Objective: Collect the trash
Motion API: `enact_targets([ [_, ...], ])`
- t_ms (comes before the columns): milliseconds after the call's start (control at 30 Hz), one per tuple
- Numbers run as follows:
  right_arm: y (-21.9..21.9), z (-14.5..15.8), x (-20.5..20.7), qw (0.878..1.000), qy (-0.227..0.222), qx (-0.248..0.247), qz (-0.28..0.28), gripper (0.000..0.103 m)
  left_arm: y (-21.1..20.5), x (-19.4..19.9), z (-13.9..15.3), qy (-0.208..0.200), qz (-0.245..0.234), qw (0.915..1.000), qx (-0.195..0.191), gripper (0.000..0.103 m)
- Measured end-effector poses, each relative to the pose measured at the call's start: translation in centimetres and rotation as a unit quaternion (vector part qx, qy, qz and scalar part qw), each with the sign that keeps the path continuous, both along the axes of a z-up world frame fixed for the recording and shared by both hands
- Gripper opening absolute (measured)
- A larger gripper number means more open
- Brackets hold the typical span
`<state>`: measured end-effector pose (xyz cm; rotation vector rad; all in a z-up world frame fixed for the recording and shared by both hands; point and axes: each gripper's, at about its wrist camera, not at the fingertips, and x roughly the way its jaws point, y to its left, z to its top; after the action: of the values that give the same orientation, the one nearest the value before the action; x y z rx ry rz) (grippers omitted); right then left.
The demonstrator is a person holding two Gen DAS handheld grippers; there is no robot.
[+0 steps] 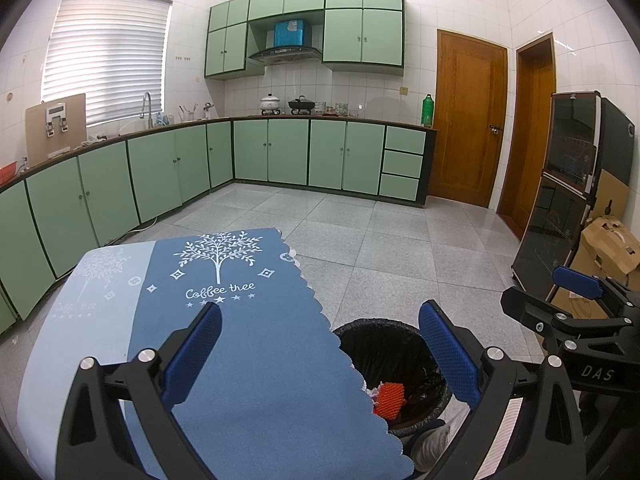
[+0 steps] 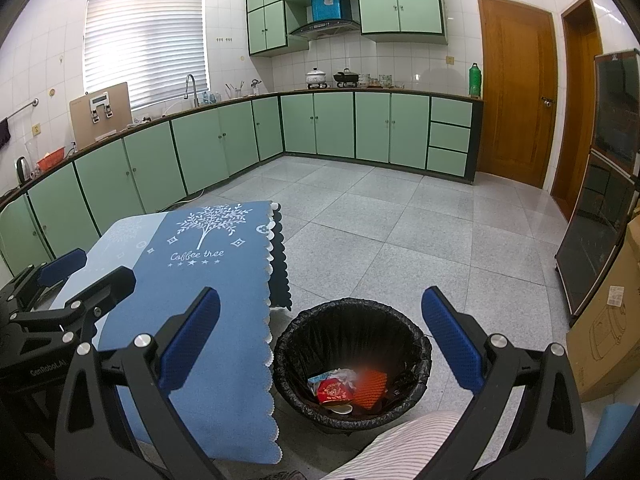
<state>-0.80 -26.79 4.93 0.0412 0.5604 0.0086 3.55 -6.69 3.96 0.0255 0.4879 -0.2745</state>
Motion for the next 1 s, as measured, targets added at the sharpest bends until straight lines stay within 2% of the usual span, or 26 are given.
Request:
enact_targets([
  [1000, 0.04, -0.23, 0.10, 1.000, 0.003, 0.000, 0.000, 0.098, 0.27, 0.14, -0.64, 0.008, 0.000, 1.0000, -0.004, 0.097],
])
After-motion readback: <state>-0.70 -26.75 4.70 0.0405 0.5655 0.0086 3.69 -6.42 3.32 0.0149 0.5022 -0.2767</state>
